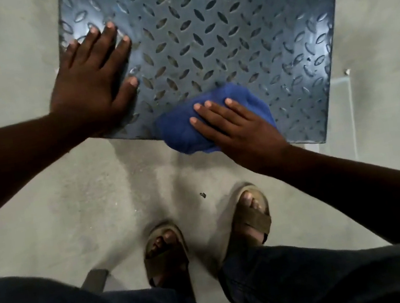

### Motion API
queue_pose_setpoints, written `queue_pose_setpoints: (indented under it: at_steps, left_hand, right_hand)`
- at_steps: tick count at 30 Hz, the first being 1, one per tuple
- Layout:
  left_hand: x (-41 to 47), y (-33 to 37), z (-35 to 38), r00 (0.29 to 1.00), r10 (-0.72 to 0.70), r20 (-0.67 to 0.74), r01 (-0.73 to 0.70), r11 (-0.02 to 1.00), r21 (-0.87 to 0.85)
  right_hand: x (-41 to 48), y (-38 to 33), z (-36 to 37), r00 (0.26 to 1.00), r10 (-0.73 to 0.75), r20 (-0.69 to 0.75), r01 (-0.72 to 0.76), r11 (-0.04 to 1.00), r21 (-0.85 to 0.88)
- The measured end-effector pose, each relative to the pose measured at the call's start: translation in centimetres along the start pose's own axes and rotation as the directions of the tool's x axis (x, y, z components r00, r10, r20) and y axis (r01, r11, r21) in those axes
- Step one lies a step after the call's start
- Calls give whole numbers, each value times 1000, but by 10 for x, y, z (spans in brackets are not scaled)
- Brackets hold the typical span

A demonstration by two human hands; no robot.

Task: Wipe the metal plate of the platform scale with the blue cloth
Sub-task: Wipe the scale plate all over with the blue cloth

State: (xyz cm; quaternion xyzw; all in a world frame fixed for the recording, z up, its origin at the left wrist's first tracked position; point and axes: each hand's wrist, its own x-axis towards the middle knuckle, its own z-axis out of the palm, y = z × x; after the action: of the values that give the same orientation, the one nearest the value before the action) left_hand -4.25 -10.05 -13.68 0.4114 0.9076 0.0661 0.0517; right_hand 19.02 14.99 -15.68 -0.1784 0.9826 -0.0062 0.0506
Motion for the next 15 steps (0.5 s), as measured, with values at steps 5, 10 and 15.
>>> queue_pose_setpoints:
  at_steps: [5,10,15]
  left_hand:
    - [0,4,-3,1000,-1,15,1,1000,15]
    - [23,43,5,996,-30,87,28,999,26]
    - [77,109,17,991,25,128,-26,1000,5]
  right_hand:
    - [-114,39,3,929,371,-5,-371,928,35]
    - [-137,29,11,752,659,3,-648,739,185]
    - [-134,33,17,764,644,-34,-619,748,240]
